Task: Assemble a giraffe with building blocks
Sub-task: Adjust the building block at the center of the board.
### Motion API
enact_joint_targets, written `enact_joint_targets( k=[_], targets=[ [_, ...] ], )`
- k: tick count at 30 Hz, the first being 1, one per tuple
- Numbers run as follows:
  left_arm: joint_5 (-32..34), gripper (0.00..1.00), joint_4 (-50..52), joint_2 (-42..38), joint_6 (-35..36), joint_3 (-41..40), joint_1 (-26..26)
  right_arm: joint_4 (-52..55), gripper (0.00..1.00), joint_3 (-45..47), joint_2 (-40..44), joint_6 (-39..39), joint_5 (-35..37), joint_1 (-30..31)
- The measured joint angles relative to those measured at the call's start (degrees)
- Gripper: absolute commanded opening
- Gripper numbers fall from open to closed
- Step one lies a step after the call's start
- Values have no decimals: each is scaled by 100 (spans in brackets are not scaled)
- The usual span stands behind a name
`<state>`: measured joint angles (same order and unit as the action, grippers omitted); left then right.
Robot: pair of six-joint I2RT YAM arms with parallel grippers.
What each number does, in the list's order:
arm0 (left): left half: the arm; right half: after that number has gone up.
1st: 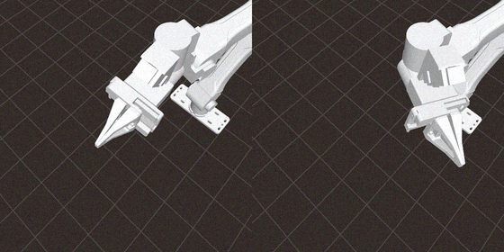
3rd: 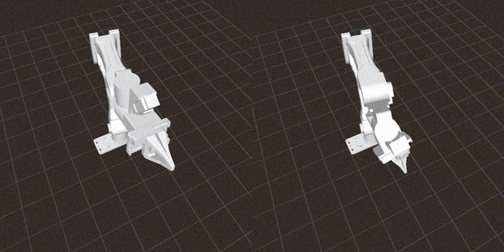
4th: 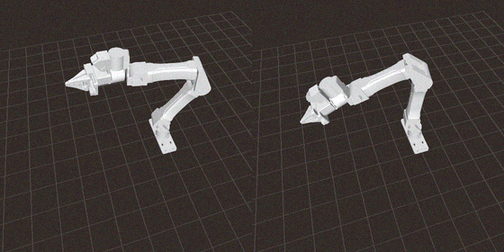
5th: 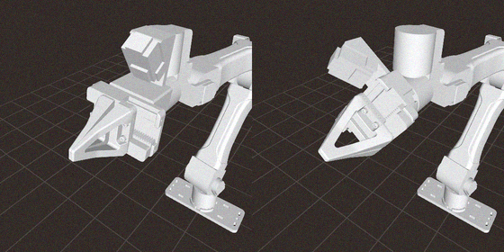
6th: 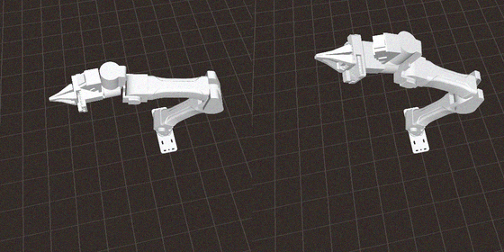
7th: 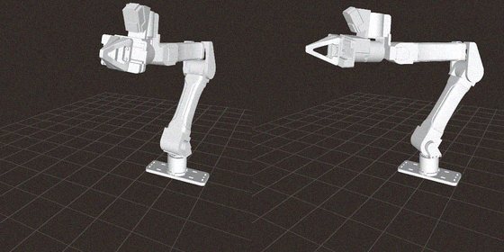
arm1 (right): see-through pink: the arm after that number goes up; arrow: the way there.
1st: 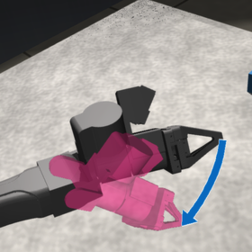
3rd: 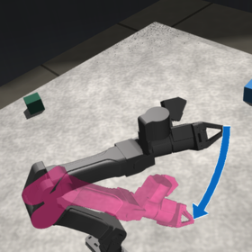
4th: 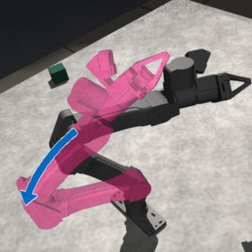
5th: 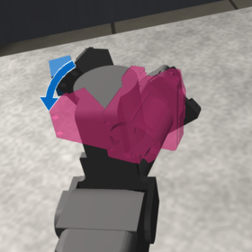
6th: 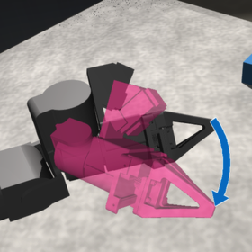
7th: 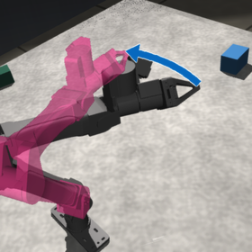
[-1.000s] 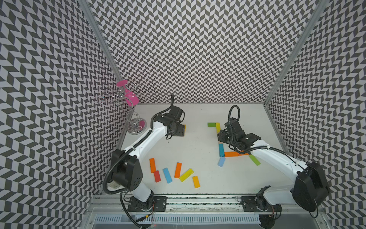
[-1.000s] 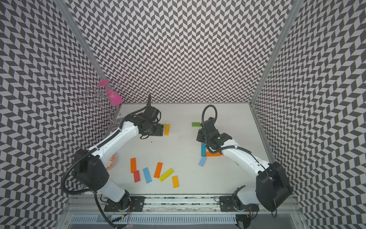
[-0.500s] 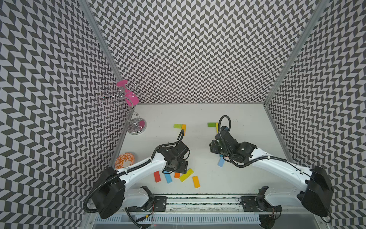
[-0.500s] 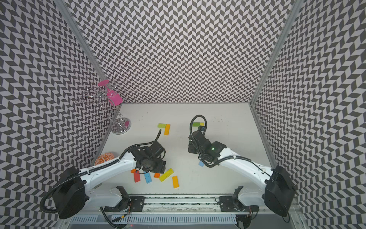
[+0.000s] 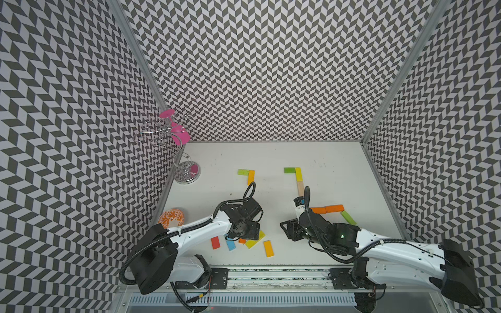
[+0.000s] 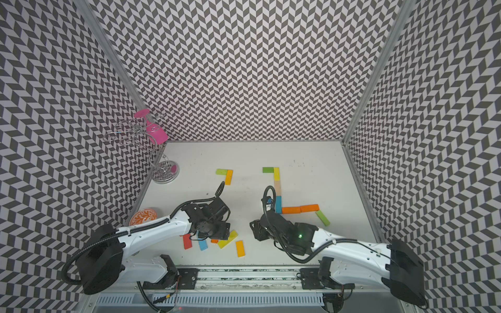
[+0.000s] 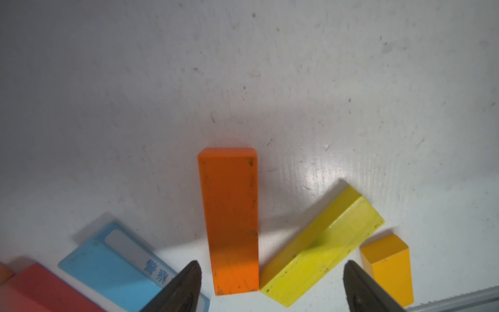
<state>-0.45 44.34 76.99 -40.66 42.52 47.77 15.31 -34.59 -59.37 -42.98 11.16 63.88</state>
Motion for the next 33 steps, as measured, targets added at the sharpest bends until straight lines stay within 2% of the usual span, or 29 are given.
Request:
enact_joint_targets(
  k=[9,17,20,30,33],
  targets=[
    [-52,82,-363,341,-46,-81,22,-501,53,197,125,302,-7,374],
    [-101,70,-647,409,-76,-81,22,-813,51,424,-105,551,48,728],
    [-92,69,-695,413,-81,-81,22,-826,51,444,-151,586,83,765],
    [-24,80,-651,452,-81,-37,22,-949,51,444,-184,645,105,793],
    [-15,89,-625,448,-105,-35,31,-953,51,444,-184,656,105,798]
  ],
)
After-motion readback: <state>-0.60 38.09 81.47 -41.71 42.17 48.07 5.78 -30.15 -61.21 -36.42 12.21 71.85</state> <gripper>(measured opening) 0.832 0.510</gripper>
